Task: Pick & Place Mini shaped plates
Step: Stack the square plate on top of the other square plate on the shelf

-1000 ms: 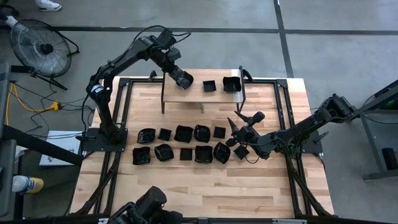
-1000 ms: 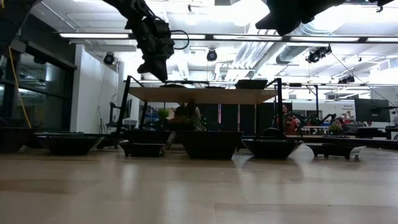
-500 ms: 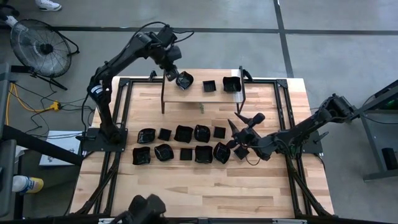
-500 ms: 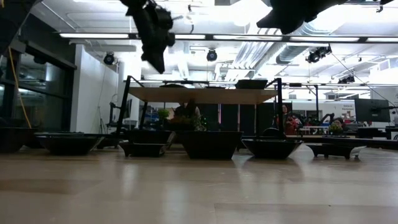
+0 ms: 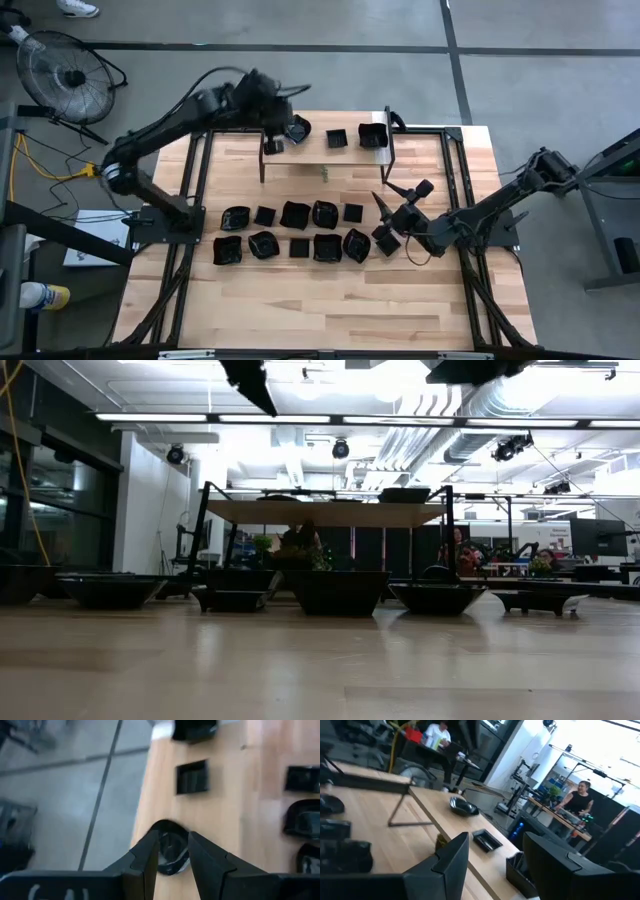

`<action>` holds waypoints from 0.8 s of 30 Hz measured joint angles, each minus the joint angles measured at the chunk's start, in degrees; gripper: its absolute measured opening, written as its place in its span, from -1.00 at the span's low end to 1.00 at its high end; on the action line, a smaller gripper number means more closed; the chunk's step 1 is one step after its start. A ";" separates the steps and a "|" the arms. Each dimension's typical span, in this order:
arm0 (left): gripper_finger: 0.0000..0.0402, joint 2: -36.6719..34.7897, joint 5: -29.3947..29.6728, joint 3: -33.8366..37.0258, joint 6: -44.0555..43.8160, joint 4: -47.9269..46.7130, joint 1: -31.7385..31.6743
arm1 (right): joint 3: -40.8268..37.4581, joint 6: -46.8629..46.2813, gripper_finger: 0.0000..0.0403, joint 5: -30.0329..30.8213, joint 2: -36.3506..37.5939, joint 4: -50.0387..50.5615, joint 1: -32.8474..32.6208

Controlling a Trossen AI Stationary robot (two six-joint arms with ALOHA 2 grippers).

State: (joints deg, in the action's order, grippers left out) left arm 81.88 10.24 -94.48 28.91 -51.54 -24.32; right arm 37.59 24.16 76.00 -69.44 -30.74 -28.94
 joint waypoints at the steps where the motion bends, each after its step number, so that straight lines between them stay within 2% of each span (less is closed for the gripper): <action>1: -0.49 -2.30 -0.04 3.46 0.00 2.30 0.89 | 0.98 -1.01 -0.09 -0.21 0.51 1.91 -0.62; 3: -0.49 -7.29 -0.31 11.62 -0.69 8.21 2.70 | 3.44 -4.86 -0.09 -0.96 1.35 9.87 -1.64; 5: -0.49 -12.53 -0.77 19.64 -1.71 14.23 4.62 | 7.25 -13.56 -0.09 -5.99 1.66 22.48 -1.87; 6: -0.49 -14.96 -0.92 23.23 -2.20 16.91 5.71 | 9.45 -20.14 -0.09 -11.16 1.69 30.80 -1.47; 8: -0.49 -19.76 -1.06 29.72 -3.13 22.44 8.42 | 14.34 -33.74 -0.09 -26.20 1.50 47.32 1.02; 10: -0.49 -24.07 -1.09 35.13 -3.59 26.59 11.56 | 17.96 -43.53 -0.09 -39.62 1.14 58.86 3.83; 13: -0.49 -29.81 0.48 41.76 -3.69 31.63 16.71 | 19.73 -51.98 -0.09 -47.15 1.03 70.46 5.73; 18: -0.49 -36.62 4.52 49.98 -4.14 36.25 24.79 | 18.77 -56.33 -0.09 -57.66 1.28 82.79 7.12; 21: -0.49 -38.52 7.32 53.38 -4.87 39.24 28.74 | 14.88 -53.18 -0.09 -64.24 1.23 82.65 6.71; 24: -0.49 -38.72 8.82 55.15 -4.96 41.45 31.29 | 9.87 -48.41 -0.09 -69.32 1.23 76.81 4.78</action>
State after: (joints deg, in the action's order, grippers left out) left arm 43.16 19.06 -39.34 23.94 -10.09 6.97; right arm 47.46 -24.25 6.68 -68.20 46.07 -24.16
